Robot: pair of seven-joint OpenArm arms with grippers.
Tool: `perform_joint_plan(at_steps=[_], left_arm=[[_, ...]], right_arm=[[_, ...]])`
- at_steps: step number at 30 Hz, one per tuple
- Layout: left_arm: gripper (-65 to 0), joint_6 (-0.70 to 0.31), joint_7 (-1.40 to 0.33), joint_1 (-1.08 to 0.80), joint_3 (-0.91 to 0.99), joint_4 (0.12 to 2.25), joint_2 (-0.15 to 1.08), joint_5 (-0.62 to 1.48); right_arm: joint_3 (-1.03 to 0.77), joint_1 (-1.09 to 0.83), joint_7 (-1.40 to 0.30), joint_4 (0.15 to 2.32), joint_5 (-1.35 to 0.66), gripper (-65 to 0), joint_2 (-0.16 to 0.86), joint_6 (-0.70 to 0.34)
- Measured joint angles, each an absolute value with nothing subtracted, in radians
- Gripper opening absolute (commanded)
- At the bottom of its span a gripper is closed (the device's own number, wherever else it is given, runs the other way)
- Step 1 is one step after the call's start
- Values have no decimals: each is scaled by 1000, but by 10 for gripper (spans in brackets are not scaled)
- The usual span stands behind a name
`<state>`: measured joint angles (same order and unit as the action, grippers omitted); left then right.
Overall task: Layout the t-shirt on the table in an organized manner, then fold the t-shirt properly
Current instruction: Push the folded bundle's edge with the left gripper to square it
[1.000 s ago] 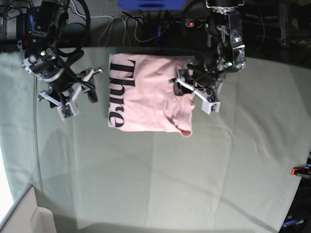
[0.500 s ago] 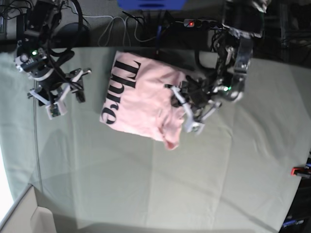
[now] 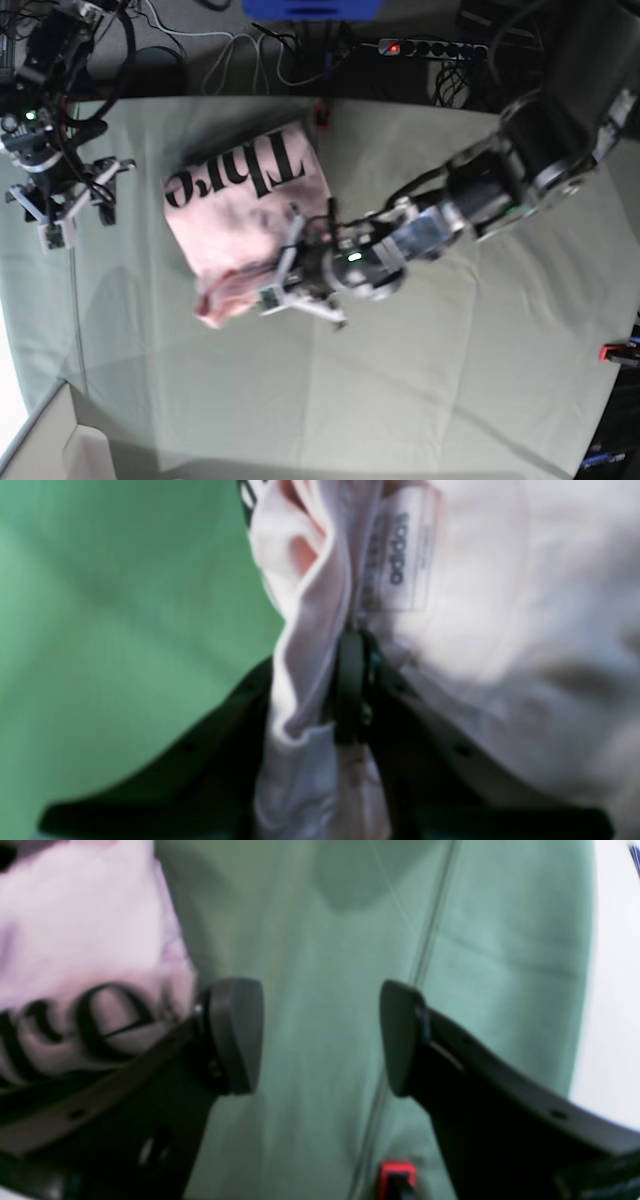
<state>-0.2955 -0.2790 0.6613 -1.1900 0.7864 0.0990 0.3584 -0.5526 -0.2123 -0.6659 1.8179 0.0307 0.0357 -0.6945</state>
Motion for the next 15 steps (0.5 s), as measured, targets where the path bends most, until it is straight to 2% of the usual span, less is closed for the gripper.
perform_joint_plan(at_steps=[8, 15], left_arm=[[-645, -308, -107, 786, -1427, 498, -157, 361], [-645, -308, -101, 796, -1454, 425, -142, 364]], right_arm=[[-633, -233, -670, 1818, 33, -310, 44, -695], [-685, -229, -669, 1818, 29, -310, 47, -695]])
